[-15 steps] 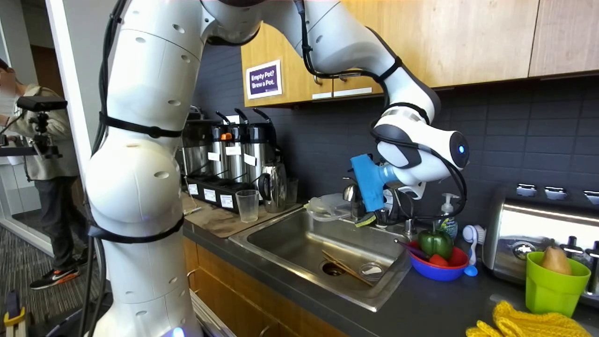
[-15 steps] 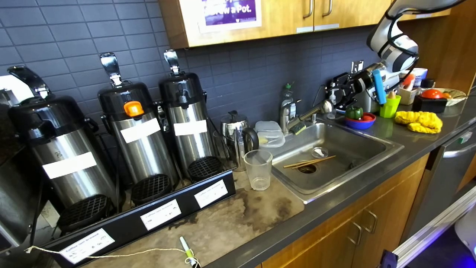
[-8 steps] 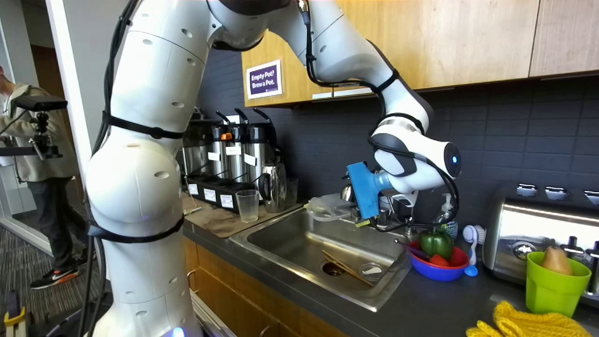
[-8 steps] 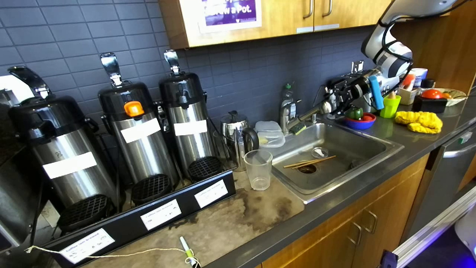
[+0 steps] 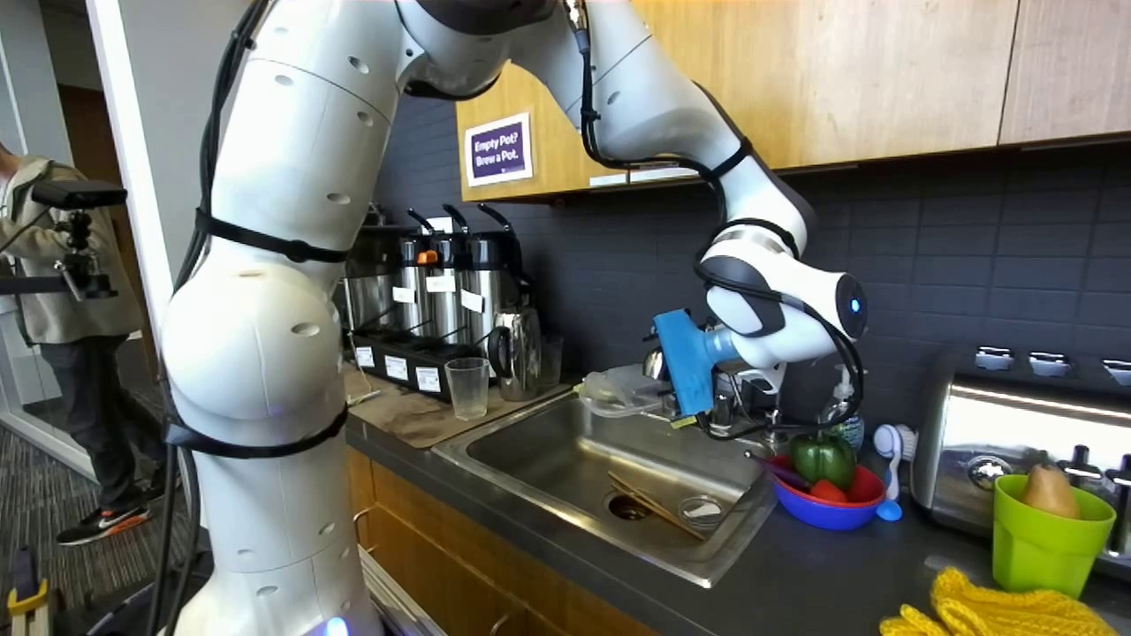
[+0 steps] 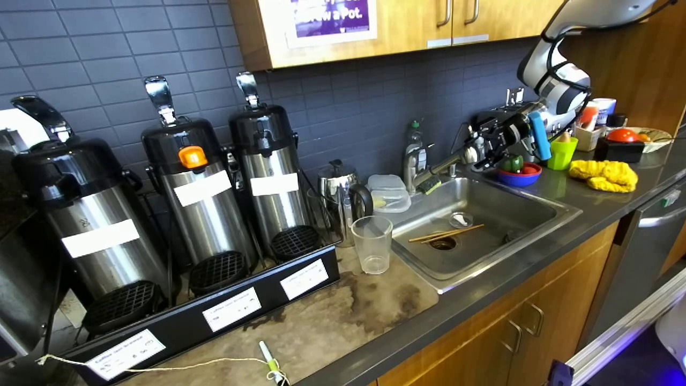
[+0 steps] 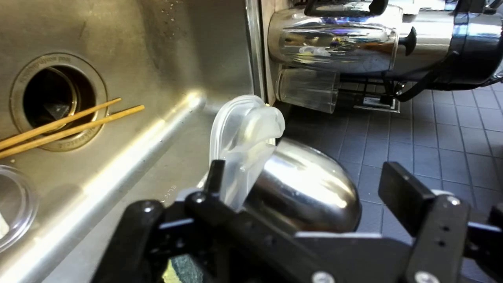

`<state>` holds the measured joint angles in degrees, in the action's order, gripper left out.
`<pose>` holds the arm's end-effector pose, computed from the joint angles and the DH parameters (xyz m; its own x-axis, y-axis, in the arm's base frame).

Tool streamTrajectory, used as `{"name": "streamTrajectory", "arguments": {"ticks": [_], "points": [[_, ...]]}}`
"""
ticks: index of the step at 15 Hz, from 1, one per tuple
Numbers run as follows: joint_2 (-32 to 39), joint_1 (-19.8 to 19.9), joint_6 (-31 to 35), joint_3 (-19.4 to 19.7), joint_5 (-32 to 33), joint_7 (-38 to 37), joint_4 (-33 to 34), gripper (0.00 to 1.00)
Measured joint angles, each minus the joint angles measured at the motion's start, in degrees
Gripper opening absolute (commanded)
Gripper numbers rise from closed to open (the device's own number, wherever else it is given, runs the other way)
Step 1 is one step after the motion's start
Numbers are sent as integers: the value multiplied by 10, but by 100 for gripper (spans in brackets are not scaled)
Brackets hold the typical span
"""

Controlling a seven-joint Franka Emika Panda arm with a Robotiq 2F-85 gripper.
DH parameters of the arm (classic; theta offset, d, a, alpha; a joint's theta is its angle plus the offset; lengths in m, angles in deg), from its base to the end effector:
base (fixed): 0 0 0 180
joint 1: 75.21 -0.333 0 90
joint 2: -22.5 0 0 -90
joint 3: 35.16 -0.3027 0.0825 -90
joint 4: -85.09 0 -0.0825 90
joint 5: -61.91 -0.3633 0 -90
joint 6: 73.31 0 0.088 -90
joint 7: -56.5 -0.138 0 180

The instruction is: Move the tap nozzle to the left

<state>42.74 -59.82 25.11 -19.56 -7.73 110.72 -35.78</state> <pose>0.4948 -0.1617 0.2427 0.9496 -0.3112 0.0387 -0.0965 -0.4075 -0.9081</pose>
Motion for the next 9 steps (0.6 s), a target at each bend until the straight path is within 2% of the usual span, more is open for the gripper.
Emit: {"name": "streamTrajectory", "arguments": {"ticks": [9], "points": [[31, 0, -1, -20, -15, -1, 54, 100]]}}
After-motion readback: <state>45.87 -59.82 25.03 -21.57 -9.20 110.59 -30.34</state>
